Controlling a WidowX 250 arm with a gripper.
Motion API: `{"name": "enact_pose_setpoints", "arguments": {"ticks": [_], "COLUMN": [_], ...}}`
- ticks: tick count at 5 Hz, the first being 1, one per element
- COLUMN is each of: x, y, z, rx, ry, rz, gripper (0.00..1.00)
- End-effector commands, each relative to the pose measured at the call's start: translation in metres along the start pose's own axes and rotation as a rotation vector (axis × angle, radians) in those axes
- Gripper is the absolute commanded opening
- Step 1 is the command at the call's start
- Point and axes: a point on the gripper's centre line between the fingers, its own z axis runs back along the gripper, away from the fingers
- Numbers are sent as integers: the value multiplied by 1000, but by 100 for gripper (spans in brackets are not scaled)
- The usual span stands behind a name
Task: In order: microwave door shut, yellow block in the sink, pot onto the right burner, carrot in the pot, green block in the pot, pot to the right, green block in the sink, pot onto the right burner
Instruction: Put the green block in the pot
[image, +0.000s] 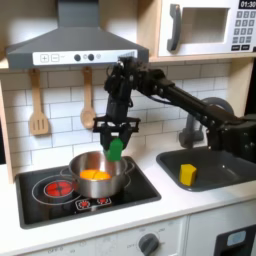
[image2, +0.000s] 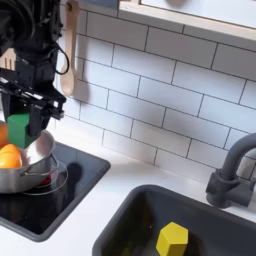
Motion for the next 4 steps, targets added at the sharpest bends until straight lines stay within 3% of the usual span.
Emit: {"name": "enact_pose_setpoints", "arguments": {"ticks": [1, 2, 3, 4], "x": [5, 5, 2, 4], "y": [7, 8, 4, 1], "z": [-28, -33, -39, -30], "rx": [-15, -17, -44, -58], "ry": [27, 60, 74, 51], "rz": [13, 30, 25, 21], "gripper": [0, 100, 100, 100]}}
